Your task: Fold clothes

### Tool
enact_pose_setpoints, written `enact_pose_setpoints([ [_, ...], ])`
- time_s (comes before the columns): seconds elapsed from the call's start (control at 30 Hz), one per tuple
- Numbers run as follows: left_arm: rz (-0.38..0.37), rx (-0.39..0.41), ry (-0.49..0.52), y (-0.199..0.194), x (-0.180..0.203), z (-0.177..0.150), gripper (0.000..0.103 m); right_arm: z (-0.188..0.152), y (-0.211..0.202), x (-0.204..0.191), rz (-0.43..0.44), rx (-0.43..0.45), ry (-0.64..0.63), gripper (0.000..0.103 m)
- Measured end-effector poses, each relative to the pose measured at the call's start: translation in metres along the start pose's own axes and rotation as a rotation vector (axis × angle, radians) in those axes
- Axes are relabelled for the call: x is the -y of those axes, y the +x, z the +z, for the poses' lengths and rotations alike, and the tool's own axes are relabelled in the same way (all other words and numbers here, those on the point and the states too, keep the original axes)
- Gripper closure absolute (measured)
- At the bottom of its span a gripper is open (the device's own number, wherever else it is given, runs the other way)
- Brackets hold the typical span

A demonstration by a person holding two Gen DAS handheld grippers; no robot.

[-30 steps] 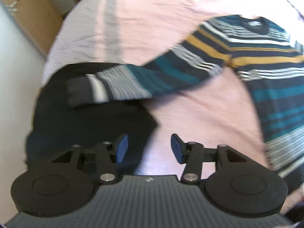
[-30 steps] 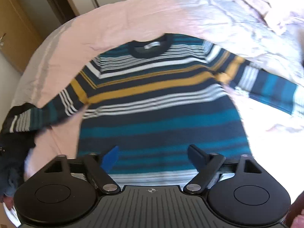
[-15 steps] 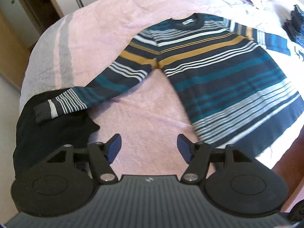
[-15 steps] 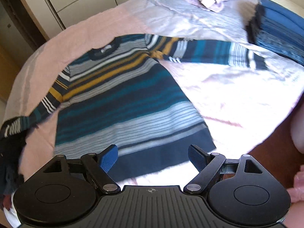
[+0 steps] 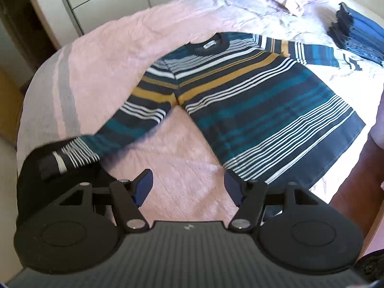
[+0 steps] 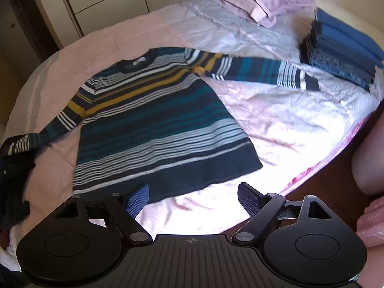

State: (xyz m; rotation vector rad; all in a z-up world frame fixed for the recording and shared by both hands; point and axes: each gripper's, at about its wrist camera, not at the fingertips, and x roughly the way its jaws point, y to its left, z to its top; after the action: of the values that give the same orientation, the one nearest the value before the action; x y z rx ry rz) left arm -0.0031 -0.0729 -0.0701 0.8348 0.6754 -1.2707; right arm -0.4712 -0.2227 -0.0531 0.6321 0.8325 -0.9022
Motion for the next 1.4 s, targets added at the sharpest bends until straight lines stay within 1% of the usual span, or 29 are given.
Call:
enact_pose_setpoints([
  [0.13,-0.016,0.036,0.047,-0.011,-0.023,0.000,0.040,0.006,-0.010,-0.039,-0.015,0.033,-0.020,0.019],
  [0.27,-0.028,0.046,0.080,-0.017,-0.047,-0.005,0.040,0.007,-0.015,-0.073,-0.017,0.050,0.011,0.019],
  [0.43,-0.030,0.052,0.071,-0.020,-0.073,-0.016,0.040,0.004,-0.014,-0.105,-0.023,0.040,0.006,0.019],
  [0.57,-0.037,0.046,0.048,-0.020,-0.082,-0.022,0.040,0.000,-0.011,-0.120,-0.033,0.020,-0.013,0.019],
  [0.73,-0.043,0.050,0.042,-0.020,-0.081,-0.025,0.040,-0.002,-0.004,-0.130,-0.034,-0.011,-0.040,0.019],
  [0.93,-0.050,0.042,0.044,-0.017,-0.071,-0.026,0.040,-0.006,0.002,-0.137,-0.042,-0.046,-0.108,0.019],
  [1.4,-0.049,0.028,0.058,-0.011,-0.047,-0.019,0.040,-0.007,0.007,-0.120,-0.033,-0.072,-0.120,0.019],
])
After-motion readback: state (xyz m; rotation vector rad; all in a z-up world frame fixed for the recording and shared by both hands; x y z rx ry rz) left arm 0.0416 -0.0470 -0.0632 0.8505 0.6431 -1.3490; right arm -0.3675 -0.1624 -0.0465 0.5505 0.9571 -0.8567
